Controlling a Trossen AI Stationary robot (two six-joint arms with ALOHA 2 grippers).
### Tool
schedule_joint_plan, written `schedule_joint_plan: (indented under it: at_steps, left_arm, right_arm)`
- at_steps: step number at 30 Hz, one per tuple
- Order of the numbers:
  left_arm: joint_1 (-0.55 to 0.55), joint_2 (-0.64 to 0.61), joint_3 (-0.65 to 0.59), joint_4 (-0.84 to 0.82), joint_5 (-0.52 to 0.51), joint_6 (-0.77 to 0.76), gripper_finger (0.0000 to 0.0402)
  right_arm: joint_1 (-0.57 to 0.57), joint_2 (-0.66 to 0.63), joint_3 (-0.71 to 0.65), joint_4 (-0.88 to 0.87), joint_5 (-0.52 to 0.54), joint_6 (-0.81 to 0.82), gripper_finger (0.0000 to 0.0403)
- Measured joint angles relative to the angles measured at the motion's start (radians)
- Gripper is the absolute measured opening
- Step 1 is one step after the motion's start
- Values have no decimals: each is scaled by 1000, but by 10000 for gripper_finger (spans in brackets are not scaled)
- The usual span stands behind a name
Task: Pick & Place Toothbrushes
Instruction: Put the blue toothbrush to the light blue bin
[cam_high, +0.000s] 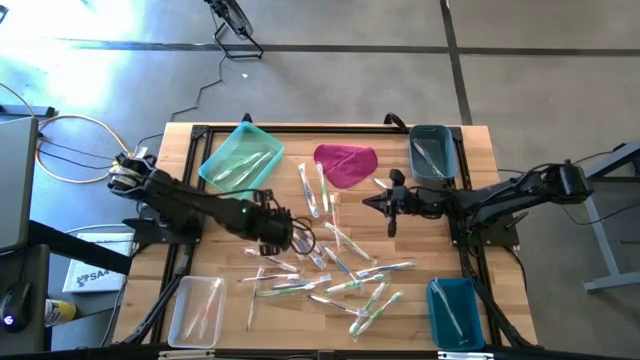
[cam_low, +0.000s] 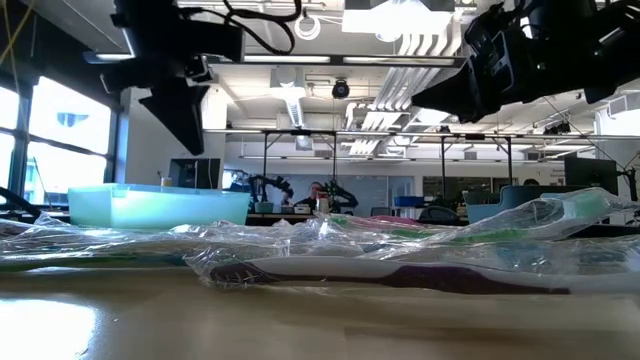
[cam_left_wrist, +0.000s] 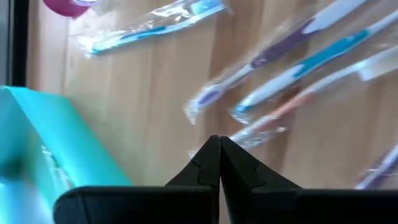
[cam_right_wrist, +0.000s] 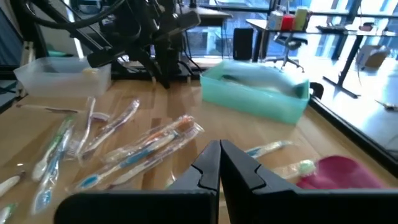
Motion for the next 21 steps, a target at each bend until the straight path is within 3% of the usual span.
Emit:
schedule_joint_plan:
  at_steps: [6, 13, 21]
  left_arm:
    - [68, -1, -51, 106, 4, 128, 0]
    - [151, 0, -227, 368, 139, 268, 0]
    - [225, -61, -289, 391, 281, 342, 0]
  right_arm:
    - [-7, 0, 0, -64, 1, 58, 2]
    - [-4, 0, 0, -64, 1, 84, 2]
    - [-4, 0, 0, -60, 2, 97, 2]
